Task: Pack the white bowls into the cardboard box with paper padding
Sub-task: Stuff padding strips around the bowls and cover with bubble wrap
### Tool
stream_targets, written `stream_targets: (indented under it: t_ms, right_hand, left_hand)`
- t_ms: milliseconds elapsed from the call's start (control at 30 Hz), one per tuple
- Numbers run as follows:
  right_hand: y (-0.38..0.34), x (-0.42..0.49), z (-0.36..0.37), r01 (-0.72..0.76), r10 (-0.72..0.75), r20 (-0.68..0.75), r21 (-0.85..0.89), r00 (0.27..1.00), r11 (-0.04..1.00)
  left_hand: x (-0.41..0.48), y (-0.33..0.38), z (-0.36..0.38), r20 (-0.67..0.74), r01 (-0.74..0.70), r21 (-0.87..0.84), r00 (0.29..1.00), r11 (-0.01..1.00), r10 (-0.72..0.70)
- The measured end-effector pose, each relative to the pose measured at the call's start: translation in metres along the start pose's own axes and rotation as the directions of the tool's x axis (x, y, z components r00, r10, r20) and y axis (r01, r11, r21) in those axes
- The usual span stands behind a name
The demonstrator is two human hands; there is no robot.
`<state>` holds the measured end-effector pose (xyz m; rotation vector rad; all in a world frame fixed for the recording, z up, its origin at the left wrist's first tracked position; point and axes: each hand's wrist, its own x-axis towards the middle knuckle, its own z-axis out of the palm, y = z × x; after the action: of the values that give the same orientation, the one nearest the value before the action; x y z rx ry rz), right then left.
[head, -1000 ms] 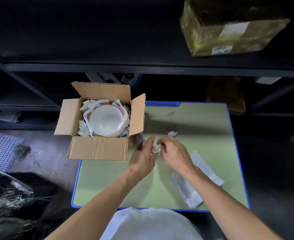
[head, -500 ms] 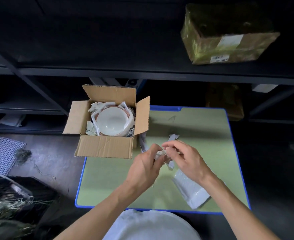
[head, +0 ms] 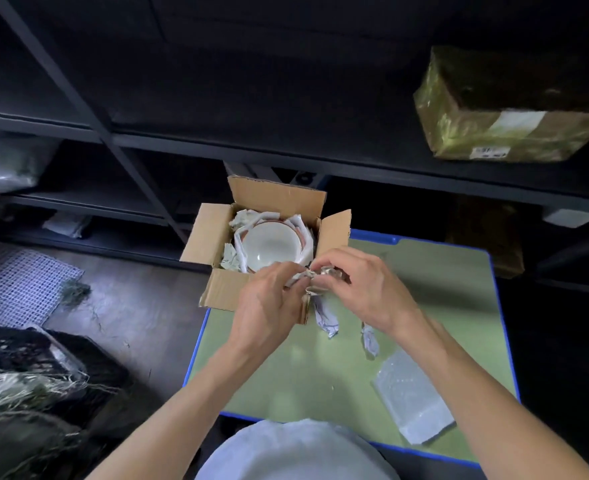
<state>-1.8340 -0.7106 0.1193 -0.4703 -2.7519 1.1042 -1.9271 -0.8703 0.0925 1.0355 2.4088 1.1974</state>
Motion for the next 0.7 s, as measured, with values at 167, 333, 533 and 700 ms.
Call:
stream_targets:
  t_ms: [167, 333, 533, 700]
  right_hand:
    - [0.001, 0.042, 0.002, 0.071, -0.035, 0.243, -0.140, 0.969, 0.988]
    - [0.014, 0.056, 0.009, 0.134, -0.041, 0.273, -0.331, 0.961, 0.934]
    - [0.023, 0.062, 0.013, 0.139, -0.031, 0.307, -0.337, 0.951, 0.931]
    - [0.022, 0.068, 0.019, 0.162, -0.038, 0.319, -0.373, 0.947, 0.914]
  left_hand:
    - [0.024, -0.017, 0.002, -0.047, 0.101, 0.116, 0.994, 0.988, -0.096]
    - [0.026, -0.024, 0.004, 0.012, -0.010, 0.223, 1.000, 0.975, 0.007]
    - [0.020, -0.031, -0.002, 0.053, -0.203, 0.407, 0.979, 0.891, 0.199]
    - [0.027, -0.038, -0.004, 0.080, -0.111, 0.391, 0.993, 0.913, 0.086]
